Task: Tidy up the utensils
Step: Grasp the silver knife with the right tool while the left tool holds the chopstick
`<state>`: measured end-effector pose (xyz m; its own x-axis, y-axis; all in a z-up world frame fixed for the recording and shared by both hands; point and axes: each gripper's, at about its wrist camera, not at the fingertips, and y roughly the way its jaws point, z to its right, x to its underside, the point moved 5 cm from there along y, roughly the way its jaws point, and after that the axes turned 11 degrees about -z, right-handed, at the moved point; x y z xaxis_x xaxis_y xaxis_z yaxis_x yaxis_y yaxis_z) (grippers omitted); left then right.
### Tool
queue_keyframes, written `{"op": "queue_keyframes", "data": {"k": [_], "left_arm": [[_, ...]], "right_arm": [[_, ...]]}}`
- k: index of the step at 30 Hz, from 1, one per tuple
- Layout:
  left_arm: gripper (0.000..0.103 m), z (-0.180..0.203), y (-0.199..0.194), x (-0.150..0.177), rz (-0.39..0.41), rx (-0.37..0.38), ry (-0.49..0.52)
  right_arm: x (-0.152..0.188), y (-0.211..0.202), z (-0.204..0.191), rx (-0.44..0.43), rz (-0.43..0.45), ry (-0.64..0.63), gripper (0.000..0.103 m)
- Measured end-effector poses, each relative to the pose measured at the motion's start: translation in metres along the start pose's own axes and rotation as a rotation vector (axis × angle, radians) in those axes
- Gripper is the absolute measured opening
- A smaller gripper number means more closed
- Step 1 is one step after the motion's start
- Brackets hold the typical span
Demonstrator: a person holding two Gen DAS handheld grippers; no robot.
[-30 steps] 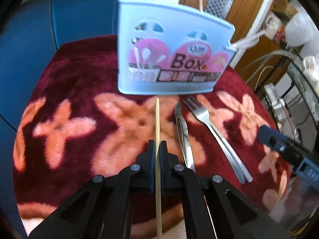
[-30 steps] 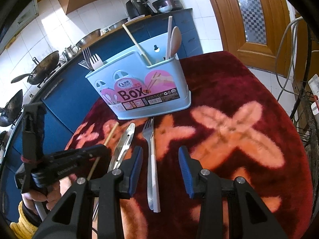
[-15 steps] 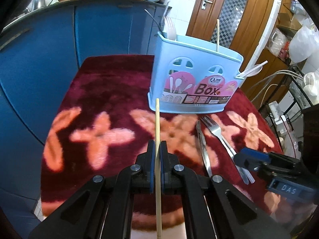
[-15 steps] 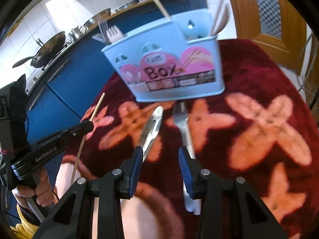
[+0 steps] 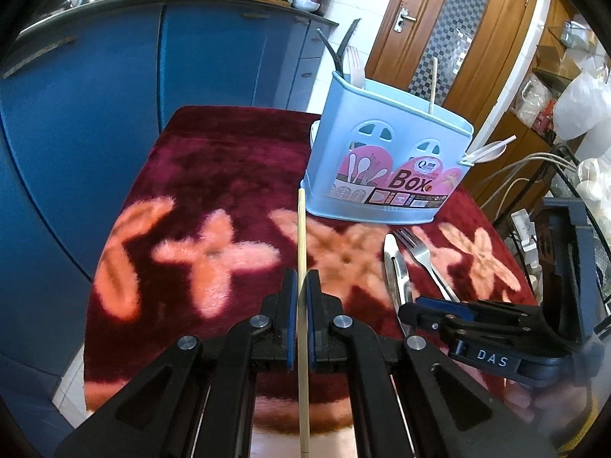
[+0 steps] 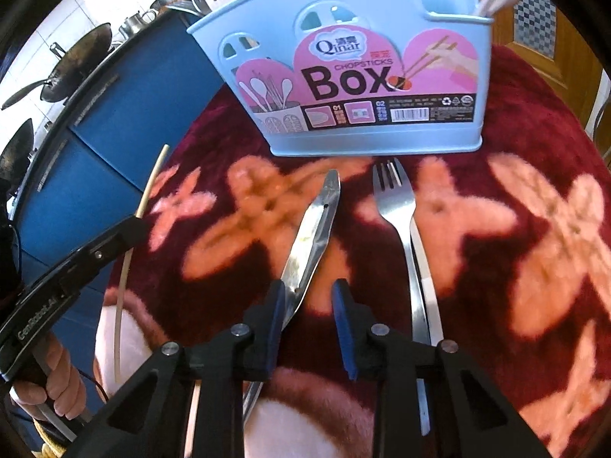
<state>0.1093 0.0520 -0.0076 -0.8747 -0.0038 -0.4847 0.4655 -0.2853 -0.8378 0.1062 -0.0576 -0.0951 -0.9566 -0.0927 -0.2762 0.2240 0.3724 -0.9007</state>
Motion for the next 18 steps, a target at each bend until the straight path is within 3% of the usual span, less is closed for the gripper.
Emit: {"op": "queue_keyframes", "data": {"k": [4,9,14,18], "left_arm": [[0.002,-0.002,0.001,0.000,0.000,0.006,-0.005],[0.002,-0.001,0.004,0.001,-0.005,0.009,-0.008],[0.002,-0.001,0.004,0.001,-0.003,0.006,-0.009],[0.002,0.001,0.004,0.001,0.001,0.007,-0.007]], "right_arm": [[-0.008,0.005,-0.001,0.021,-0.010,-0.009,0.025],[-0.016,0.009,-0.003,0.021,-0.022,-0.015,0.012],[-0.018,0.006,0.002,-0.021,-0.013,0.000,0.008],[-0.013,-0.008,0.005,-0.097,0.053,0.029,0.004]]}}
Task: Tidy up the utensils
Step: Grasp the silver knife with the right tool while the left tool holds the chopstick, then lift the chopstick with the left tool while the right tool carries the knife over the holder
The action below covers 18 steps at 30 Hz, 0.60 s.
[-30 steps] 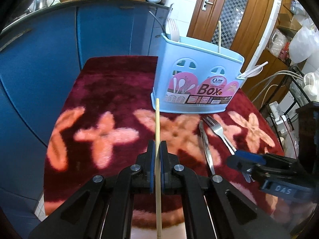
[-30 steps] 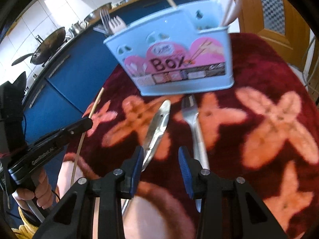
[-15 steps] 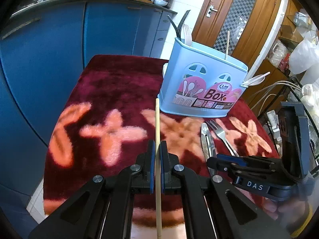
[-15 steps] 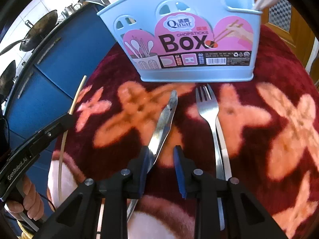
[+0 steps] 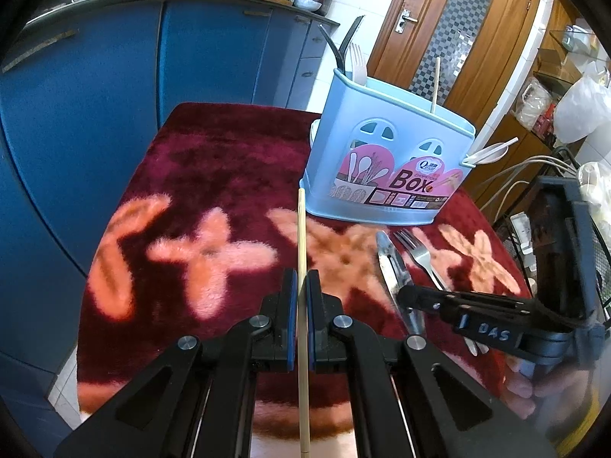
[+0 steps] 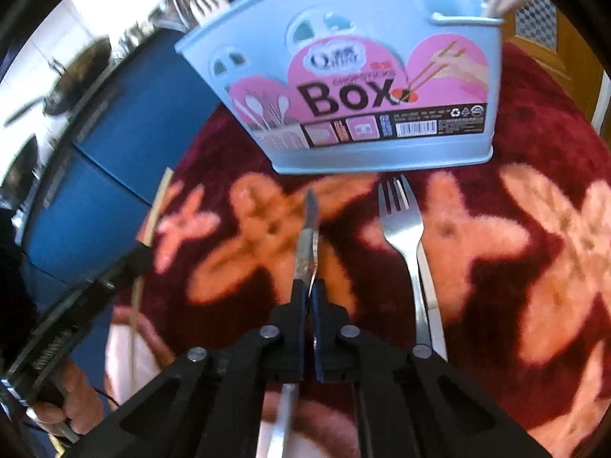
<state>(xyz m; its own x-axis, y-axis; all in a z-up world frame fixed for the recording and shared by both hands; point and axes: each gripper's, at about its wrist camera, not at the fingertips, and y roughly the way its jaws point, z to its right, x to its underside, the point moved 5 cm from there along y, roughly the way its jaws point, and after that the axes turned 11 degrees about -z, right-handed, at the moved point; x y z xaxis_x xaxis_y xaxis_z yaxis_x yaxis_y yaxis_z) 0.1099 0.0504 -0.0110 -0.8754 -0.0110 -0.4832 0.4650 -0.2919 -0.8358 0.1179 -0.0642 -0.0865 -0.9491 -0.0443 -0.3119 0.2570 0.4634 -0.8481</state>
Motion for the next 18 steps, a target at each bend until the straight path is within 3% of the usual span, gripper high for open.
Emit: {"op": "queue_keyframes", "data": {"k": [18], "left_arm": [[0.002,0.027,-0.022,-0.007,0.080,0.081,0.024]], "right_arm": [[0.013,-0.059,-0.007,-0.061,0.206,-0.037,0.004]]}}
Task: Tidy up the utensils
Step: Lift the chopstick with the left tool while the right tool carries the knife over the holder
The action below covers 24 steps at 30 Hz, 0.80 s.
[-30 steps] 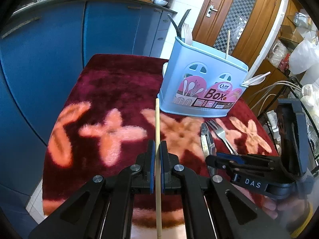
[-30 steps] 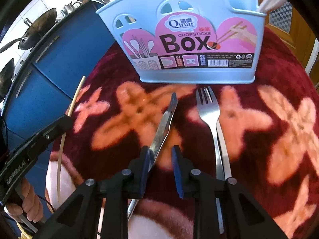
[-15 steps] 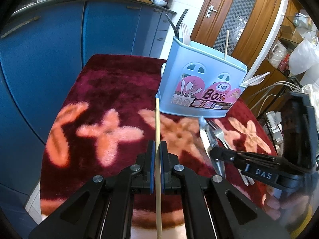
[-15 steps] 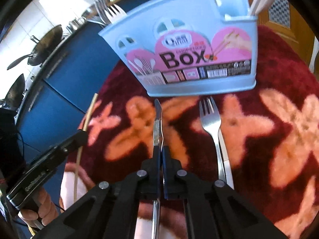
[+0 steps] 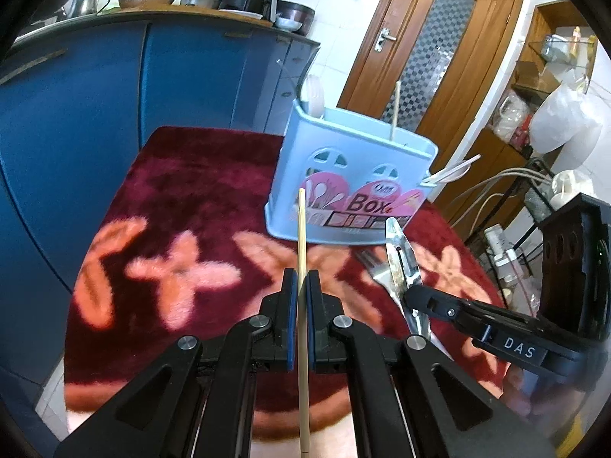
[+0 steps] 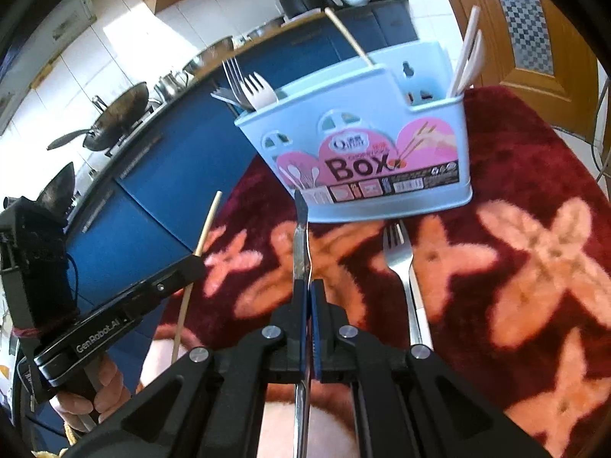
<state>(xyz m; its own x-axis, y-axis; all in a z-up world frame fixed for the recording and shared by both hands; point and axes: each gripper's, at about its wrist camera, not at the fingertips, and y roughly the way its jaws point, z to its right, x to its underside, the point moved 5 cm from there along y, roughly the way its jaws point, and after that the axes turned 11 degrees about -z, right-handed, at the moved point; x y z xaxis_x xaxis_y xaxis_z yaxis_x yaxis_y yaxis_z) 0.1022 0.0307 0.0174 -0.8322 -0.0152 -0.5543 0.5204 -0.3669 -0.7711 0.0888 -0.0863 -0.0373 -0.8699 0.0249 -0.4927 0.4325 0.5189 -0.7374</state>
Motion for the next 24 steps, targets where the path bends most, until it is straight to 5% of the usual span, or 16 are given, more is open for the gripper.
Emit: {"op": "queue_keyframes", "data": {"k": [13,24], "left_arm": [[0.002,0.029,-0.018,-0.050,0.131,0.044,0.043],[0.002,0.058,-0.030,-0.126,0.295,0.064,0.082]], "right_arm": [[-0.043,-0.059,-0.001,0.045,0.211,-0.053,0.004],[-0.100,-0.081,0.005,0.082,0.353,-0.087,0.004]]}}
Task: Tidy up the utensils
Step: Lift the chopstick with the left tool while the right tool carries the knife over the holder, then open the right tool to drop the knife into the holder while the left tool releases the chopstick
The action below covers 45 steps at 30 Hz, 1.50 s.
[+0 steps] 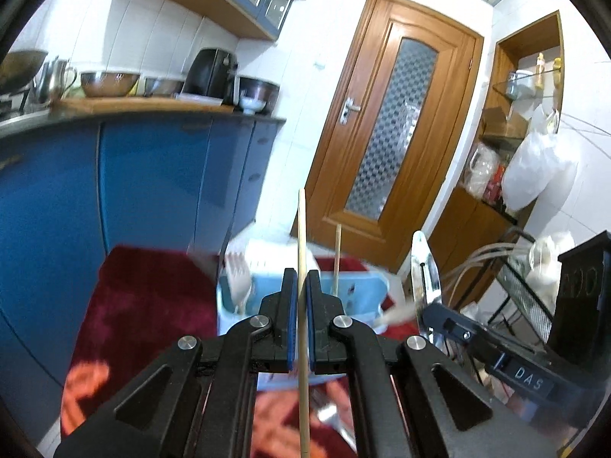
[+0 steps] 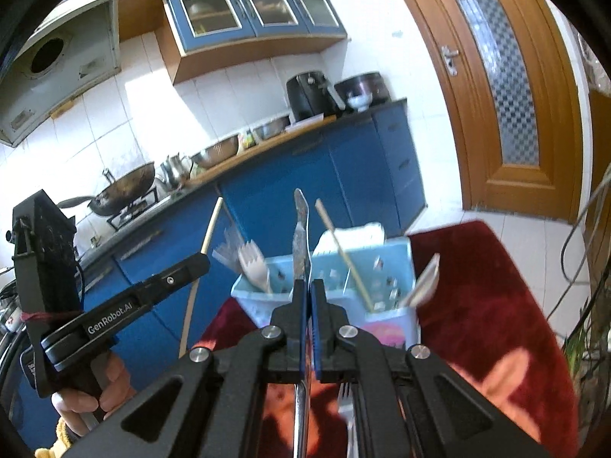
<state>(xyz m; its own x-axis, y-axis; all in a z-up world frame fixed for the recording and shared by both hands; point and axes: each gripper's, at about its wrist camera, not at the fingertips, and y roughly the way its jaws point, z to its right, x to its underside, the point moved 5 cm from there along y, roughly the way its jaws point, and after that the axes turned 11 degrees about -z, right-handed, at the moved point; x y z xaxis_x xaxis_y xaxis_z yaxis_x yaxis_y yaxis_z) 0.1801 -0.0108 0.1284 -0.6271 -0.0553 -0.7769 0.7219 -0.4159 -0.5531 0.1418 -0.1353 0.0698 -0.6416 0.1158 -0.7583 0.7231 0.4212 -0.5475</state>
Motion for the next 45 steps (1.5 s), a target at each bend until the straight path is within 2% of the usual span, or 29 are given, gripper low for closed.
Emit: {"op": "queue_keyframes", "data": {"k": [6,13,20,25,35,41,45], "left_arm": [[0.002,0.003,0.015,-0.036,0.078,-0.020,0.021],[0.002,-0.005,0.041,-0.068,0.150,-0.030,0.014],[0.002,-0.010,0.065,-0.077,0.233,-0.078,0.029],[0.002,-0.013,0.084,-0.069,0.259,-0.125,0.046],[0.002,-0.018,0.098,-0.050,0.301,-0.189,0.090],[0.002,-0.018,0.093,-0.045,0.313,-0.188,0.091],[0.002,-0.023,0.087,-0.042,0.328,-0.168,0.057]], "right_arm": [[-0.034,0.007,0.010,0.013,0.061,-0.002,0.004],[-0.065,0.021,0.012,0.088,0.154,-0.055,0.004],[-0.081,0.036,0.023,0.187,0.252,-0.086,0.004],[-0.083,0.048,0.031,0.235,0.305,-0.092,0.004],[-0.067,0.068,0.036,0.254,0.303,-0.132,0.004],[-0.056,0.076,0.036,0.253,0.273,-0.149,0.004],[-0.049,0.076,0.035,0.248,0.256,-0.155,0.004]]}}
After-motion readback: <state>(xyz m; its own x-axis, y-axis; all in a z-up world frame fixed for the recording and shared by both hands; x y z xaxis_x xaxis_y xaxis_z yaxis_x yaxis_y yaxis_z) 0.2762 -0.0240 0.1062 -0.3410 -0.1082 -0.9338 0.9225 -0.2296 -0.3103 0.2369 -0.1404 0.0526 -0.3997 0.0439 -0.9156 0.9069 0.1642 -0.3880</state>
